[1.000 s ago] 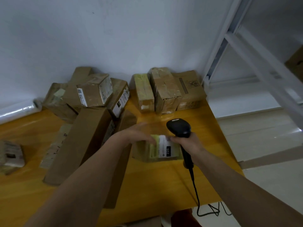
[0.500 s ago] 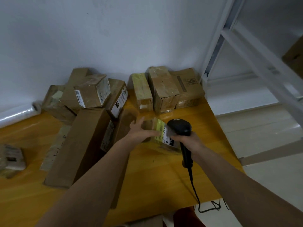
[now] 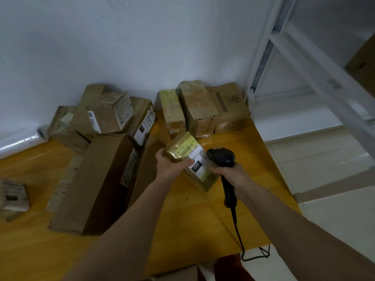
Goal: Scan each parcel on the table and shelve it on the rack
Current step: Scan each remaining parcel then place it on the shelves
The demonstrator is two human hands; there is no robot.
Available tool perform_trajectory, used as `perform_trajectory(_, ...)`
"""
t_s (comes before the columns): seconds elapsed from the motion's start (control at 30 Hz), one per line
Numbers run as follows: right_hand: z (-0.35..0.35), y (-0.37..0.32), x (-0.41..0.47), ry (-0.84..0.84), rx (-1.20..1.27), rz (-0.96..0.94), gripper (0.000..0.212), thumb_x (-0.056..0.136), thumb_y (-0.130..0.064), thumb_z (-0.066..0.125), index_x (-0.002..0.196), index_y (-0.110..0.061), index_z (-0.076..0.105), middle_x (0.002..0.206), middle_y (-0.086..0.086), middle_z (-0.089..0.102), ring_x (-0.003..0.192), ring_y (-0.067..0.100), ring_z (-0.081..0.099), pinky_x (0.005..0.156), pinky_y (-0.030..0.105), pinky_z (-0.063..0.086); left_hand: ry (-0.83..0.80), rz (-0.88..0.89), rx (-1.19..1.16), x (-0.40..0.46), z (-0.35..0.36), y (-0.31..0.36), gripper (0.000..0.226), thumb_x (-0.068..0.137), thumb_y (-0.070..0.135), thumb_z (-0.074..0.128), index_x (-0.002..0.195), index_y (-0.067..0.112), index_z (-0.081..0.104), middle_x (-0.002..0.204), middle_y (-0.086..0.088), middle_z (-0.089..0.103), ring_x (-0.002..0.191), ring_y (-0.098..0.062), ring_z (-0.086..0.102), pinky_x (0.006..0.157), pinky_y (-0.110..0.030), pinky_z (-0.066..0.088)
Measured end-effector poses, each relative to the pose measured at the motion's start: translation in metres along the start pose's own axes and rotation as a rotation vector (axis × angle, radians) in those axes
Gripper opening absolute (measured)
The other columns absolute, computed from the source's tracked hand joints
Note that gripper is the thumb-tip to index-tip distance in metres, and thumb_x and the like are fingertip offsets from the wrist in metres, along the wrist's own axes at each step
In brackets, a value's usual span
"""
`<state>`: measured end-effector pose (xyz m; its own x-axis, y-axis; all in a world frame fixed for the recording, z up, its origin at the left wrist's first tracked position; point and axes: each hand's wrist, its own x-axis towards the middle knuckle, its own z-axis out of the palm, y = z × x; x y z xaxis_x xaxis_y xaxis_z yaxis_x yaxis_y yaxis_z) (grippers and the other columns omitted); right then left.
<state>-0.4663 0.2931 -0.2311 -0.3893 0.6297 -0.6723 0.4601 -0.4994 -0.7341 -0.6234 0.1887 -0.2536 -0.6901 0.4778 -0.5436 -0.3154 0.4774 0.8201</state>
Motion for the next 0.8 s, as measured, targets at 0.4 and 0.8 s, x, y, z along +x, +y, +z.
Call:
perform_trajectory(0.4, -0.013, 0.005, 0.01, -0.008, 0.042, 0.022, 0.021, 0.079, -0.015, 0.078, 0.092, -0.017, 0.062, 0.089, 0.005, 0.062, 0.082, 0.019, 0.056, 0.063, 0.028, 0.041, -0.089, 0.013, -0.221, 0.01, 0.019, -0.02, 0.129, 0.052, 0.006, 0.091, 0.15, 0.03, 0.011, 0.112, 0.008, 0.052, 0.108, -0.019, 0.057, 0.087, -0.039, 0.055)
perform_trajectory(0.8, 0.003, -0.041, -0.019, -0.092, -0.098, -0.261, 0.01, 0.082, -0.01, 0.073, 0.084, -0.015, 0.064, 0.071, -0.001, 0.063, 0.064, 0.01, 0.058, 0.056, 0.016, 0.048, -0.095, 0.0, -0.184, -0.001, -0.003, 0.019, 0.104, 0.053, 0.0, 0.089, 0.141, 0.02, 0.037, 0.129, -0.005, 0.057, 0.114, -0.03, 0.059, 0.09, -0.052, 0.054)
